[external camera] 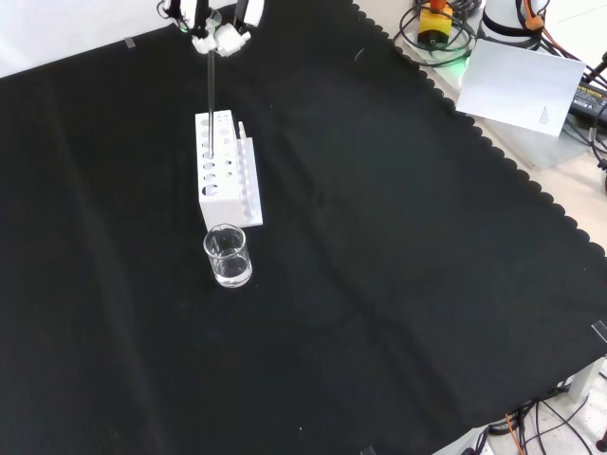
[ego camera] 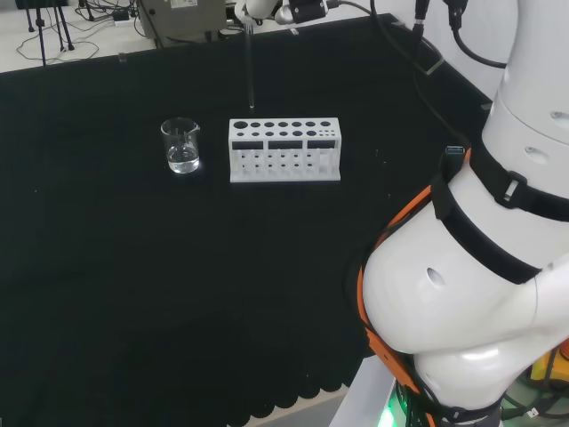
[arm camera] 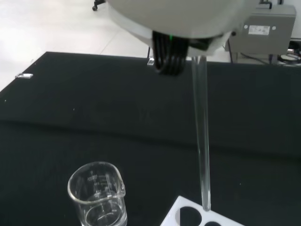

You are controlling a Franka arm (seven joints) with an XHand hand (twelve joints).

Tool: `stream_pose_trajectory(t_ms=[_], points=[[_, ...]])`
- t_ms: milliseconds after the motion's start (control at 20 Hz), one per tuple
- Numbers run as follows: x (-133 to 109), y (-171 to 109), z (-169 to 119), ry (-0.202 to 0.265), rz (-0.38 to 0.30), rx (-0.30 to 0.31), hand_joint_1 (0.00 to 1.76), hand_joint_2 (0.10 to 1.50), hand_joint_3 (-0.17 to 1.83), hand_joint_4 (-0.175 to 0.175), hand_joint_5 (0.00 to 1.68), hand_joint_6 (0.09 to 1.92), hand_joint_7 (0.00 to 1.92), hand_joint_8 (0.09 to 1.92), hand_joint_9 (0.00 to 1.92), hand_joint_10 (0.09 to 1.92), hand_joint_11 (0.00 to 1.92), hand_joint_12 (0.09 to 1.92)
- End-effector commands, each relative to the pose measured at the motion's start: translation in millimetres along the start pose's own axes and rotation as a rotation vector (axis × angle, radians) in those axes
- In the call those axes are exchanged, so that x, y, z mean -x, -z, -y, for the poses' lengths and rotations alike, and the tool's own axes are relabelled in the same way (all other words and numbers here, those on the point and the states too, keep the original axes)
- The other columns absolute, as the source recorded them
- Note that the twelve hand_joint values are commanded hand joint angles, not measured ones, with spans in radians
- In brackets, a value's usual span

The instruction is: Put the glass rod back on the white test tube rack.

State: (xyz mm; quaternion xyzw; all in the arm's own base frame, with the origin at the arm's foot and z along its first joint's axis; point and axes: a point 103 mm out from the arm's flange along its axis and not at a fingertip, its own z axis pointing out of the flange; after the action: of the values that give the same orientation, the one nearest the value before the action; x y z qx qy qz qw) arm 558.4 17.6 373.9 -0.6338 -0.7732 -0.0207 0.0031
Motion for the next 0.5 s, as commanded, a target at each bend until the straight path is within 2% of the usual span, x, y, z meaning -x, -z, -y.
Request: stream_pose_trajectory(t_ms=[50,500], points=[[1.7,-12.5,-6.6,0.01,-0.012,-0.015,1.33,0.6,0.74,-0.175,1.26,0.47,1.37,0.78,1.64,0.79,1.06,0.89],[0.4,-19.6,-13.9,0.009,-0.022,-0.03,1.33,0.6,0.74,-0.175,1.26,0.47,1.37,0.79,1.64,0.79,1.06,0.89]])
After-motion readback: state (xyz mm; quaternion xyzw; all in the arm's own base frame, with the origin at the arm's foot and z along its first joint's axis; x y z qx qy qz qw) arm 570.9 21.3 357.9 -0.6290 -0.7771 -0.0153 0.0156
